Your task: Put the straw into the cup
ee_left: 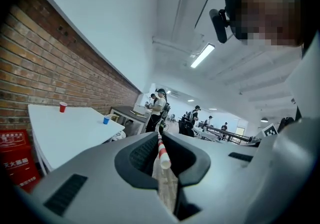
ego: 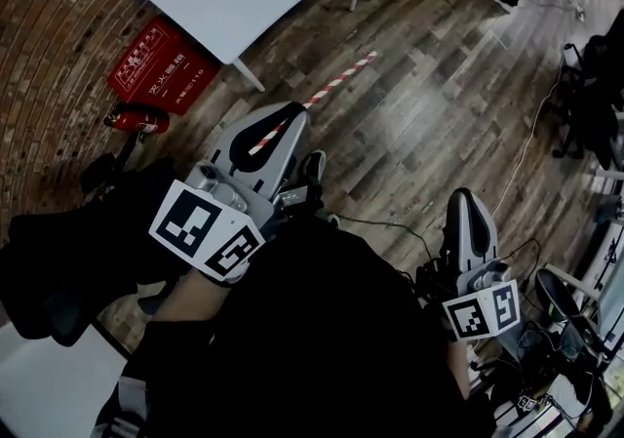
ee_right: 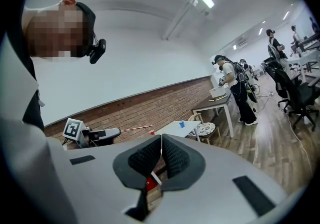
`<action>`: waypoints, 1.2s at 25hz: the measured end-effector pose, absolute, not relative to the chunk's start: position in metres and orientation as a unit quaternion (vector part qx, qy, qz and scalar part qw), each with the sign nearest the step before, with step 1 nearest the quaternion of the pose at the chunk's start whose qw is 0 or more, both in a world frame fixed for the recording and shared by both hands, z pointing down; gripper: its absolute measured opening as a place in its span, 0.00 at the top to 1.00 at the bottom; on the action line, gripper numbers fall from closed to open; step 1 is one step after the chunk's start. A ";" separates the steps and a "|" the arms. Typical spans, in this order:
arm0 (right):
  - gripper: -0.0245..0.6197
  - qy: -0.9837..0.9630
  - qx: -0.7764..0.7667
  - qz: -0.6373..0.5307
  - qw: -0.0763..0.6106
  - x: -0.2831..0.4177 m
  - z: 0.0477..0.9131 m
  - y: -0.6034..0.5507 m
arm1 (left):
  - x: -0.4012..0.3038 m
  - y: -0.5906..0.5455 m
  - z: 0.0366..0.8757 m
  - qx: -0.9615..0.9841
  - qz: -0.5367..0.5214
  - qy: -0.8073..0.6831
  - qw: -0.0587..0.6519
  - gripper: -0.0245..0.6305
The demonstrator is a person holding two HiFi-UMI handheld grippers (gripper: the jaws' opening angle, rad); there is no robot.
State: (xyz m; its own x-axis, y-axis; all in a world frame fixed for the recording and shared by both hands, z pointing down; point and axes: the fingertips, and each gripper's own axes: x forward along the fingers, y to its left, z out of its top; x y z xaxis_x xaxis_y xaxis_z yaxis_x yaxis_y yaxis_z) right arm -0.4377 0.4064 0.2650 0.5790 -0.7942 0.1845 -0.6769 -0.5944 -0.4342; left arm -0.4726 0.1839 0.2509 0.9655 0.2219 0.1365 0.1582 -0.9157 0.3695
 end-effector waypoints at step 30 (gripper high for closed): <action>0.92 0.357 -0.892 -0.217 0.171 -0.239 0.301 0.298 | -0.247 0.102 0.286 0.953 0.115 0.191 0.204 0.90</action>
